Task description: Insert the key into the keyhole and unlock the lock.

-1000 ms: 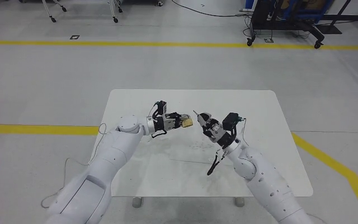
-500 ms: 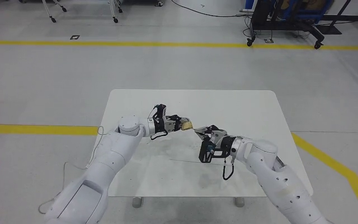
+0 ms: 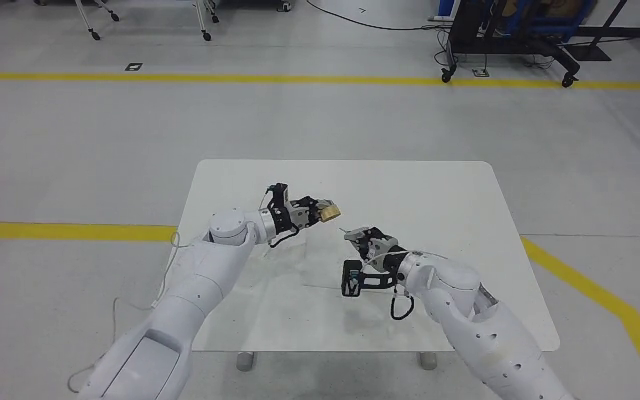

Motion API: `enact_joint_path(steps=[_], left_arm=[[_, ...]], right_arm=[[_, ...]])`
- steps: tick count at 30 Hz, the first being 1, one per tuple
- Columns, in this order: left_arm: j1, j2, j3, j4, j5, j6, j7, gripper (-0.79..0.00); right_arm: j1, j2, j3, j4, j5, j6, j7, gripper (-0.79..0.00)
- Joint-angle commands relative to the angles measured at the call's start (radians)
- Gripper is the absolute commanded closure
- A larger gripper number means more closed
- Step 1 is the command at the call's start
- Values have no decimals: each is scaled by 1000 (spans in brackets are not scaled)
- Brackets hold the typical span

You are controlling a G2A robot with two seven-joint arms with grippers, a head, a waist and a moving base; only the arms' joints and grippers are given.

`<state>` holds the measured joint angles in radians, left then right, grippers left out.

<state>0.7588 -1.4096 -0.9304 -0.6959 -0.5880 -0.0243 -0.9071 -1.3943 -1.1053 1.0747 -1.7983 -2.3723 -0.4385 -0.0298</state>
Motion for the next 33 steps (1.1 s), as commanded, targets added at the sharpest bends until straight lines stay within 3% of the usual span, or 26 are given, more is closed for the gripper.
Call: enact_joint_path(steps=[1,7,25,33], left_arm=[[6,2,-3,-11,7,10,6,0],[26,5,-15,-40,16,13,32,0],[39,0,-36,-51,-9,50,17,0],[27,-9,-31,-28,-9,43,20,0]], right_arm=[[-1,-4,-34,-11,-75,44,44,0],[-3,-15,-101,-20,-246,140,160,0],[36,-66,-276,4,-577,116,433,0],[43,-84,-295,20,-605,116,452,0]])
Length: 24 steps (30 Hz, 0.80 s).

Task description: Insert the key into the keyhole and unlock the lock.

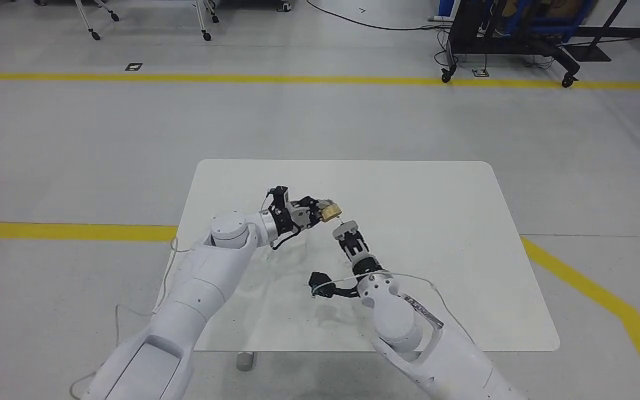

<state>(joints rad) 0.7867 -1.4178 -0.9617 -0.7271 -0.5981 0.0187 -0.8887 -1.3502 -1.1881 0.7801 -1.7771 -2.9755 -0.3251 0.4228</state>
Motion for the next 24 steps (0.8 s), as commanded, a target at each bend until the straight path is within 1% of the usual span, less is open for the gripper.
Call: enact_joint_path(steps=[1,13,24], left_arm=[[-2,-2,1,5,1,-1,2,0],[-10,-10,6,23,15,-10,-17,0],[-16,-14,12,28,41,-37,-44,0]], right_arm=[[-2,-3,-1,-2,-5,3,-2,0],[-3,-20,6,9,-17,-18,-17,0],[4,-38,15,23,-14,-44,-14,0]])
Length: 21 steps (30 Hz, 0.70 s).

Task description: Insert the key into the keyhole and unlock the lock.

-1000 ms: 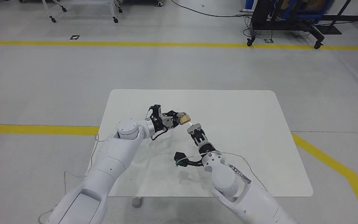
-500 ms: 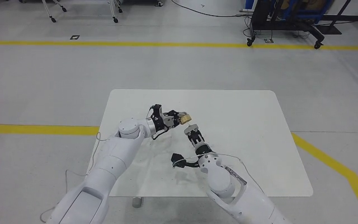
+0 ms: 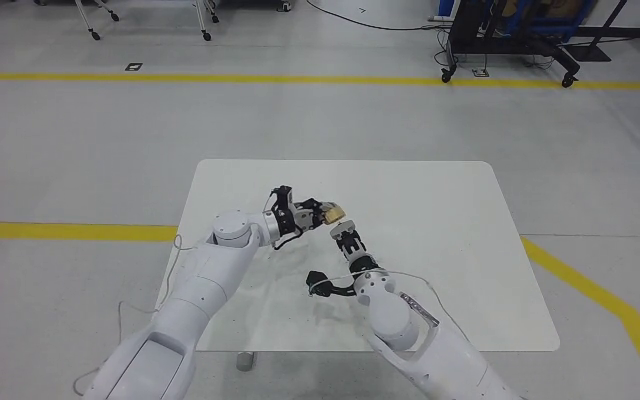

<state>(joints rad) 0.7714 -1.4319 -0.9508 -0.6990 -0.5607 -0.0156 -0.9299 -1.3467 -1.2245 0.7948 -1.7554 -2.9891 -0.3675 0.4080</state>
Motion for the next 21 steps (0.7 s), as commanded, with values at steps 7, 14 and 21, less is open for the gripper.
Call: enact_joint_path(steps=[7,14,21], left_arm=[[-2,-2,6,-2,21,-23,-32,0],[-4,-5,4,4,24,-28,-43,0],[-6,-7,0,15,19,-24,-45,0]], right_arm=[[8,-12,7,10,-4,-16,3,0],[8,-20,21,12,-4,-17,0,0],[-1,-26,32,11,-7,-15,-9,-280]])
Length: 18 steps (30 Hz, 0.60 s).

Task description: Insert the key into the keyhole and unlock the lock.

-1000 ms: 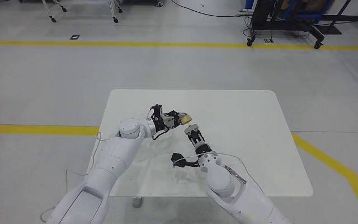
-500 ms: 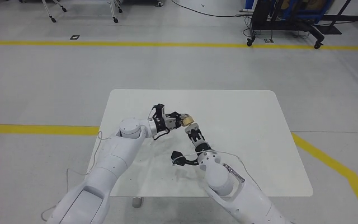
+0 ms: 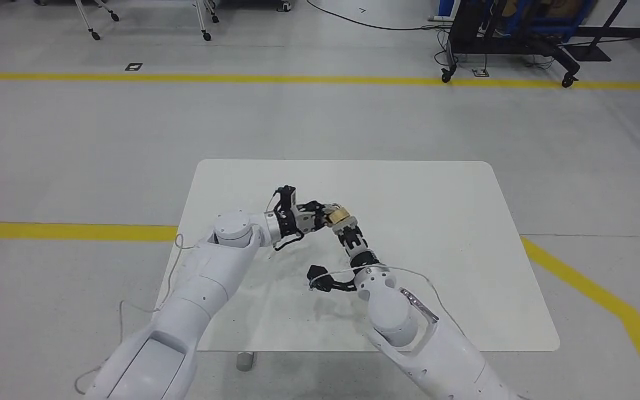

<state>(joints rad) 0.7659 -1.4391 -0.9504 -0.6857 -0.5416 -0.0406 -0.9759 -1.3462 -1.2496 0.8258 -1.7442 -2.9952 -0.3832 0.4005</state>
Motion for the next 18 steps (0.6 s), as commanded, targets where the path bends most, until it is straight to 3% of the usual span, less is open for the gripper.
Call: enact_joint_path(steps=[1,9,16,18], left_arm=[[-1,-1,-1,3,0,2,1,0],[-7,-5,-1,16,2,7,2,0],[-11,-6,-10,23,0,-5,9,0],[-11,-6,-15,24,-3,-12,13,0]], right_arm=[[-2,-1,3,0,-2,1,-3,-286],[-14,-6,15,-10,-10,6,-20,-274],[-30,-10,51,-23,54,28,-60,-311],[-45,-7,81,-42,96,44,-86,-459]])
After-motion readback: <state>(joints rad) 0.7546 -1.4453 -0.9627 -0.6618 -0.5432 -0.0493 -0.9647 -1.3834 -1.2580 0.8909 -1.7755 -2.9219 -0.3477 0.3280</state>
